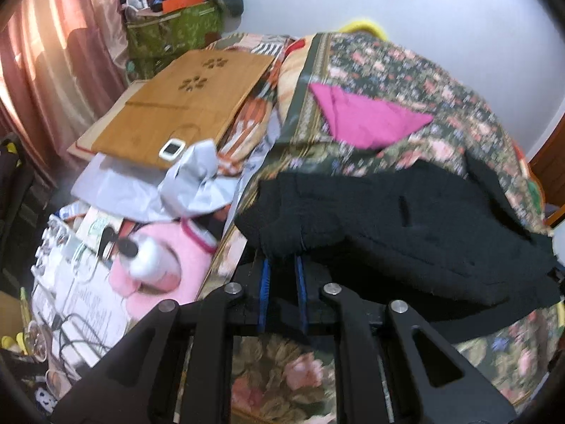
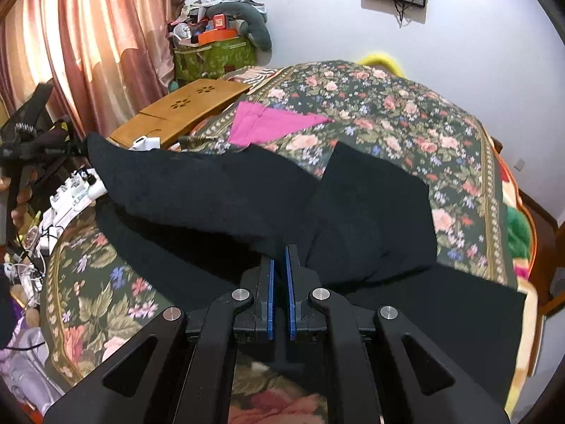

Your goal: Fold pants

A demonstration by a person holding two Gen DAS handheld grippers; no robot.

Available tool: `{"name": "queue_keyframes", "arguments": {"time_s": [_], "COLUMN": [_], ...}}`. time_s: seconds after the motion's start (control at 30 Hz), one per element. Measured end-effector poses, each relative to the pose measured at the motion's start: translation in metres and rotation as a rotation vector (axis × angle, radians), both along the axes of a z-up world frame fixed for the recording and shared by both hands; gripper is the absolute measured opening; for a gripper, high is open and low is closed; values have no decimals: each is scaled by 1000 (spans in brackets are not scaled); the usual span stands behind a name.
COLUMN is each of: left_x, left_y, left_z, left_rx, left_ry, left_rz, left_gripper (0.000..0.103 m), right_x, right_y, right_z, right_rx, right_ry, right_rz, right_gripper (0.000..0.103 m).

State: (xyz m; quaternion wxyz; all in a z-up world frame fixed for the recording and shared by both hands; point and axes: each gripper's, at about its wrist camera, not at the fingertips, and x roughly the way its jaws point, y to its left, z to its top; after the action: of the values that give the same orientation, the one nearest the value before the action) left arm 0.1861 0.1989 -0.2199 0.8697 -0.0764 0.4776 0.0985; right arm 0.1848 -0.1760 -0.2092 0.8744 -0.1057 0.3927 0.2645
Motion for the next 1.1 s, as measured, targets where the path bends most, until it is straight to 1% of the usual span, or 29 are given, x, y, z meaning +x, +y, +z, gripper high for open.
{"name": "queue_keyframes", "arguments": {"time_s": [0.07, 0.13, 0.2, 0.3, 0.4, 0.53, 0.63, 0.7, 0.77, 0.83, 0.9, 0.93, 1.0, 1.03, 1.07, 1.1], "left_x": [-6, -12, -16, -19, -21, -25, -26, -24, -19, -12, -3, 1, 15, 20, 30, 38], "left_y": [-1, -1, 0, 2, 2, 1, -2, -7, -14, -22, -31, -35, -43, -46, -51, -55], "left_z": [-11, -25, -37, -45, -42, -23, -5, 7, 17, 26, 36, 39, 45, 46, 48, 49], "left_rx": [16, 26, 19, 0, 10, 12, 7, 13, 8, 6, 3, 3, 11, 15, 21, 22], "left_ry": [24, 53, 83, 105, 108, 70, 34, 4, -18, -36, -67, -75, -87, -90, -95, -98], "left_rz": [0, 4, 9, 12, 21, 26, 24, 14, -12, -31, -52, -58, -71, -74, -84, -94], "left_gripper": [10, 10, 10, 10, 10, 12, 23, 36, 40, 48, 62, 65, 73, 74, 76, 78], "right_x": [-4, -7, -10, -12, -14, -13, -13, -11, -8, 1, 13, 21, 37, 45, 56, 63], "right_y": [0, 1, 1, -1, -4, -15, -24, -32, -40, -48, -52, -53, -54, -54, -52, -52], "right_z": [-7, -12, -16, -16, -13, -3, 7, 16, 25, 33, 38, 40, 43, 43, 43, 43], "right_rx": [-2, -8, -13, -17, -12, 15, 39, 58, 65, 76, 80, 83, 84, 84, 73, 67], "right_ry": [14, 23, 32, 41, 51, 83, 93, 85, 56, 28, 22, 16, 8, 6, 0, -5], "right_rz": [-5, -9, -8, 3, 0, -11, -23, -39, -60, -86, -104, -114, -132, -136, -144, -148], "right_gripper": [5, 5, 6, 7, 7, 12, 12, 12, 12, 13, 20, 22, 33, 37, 46, 53]}}
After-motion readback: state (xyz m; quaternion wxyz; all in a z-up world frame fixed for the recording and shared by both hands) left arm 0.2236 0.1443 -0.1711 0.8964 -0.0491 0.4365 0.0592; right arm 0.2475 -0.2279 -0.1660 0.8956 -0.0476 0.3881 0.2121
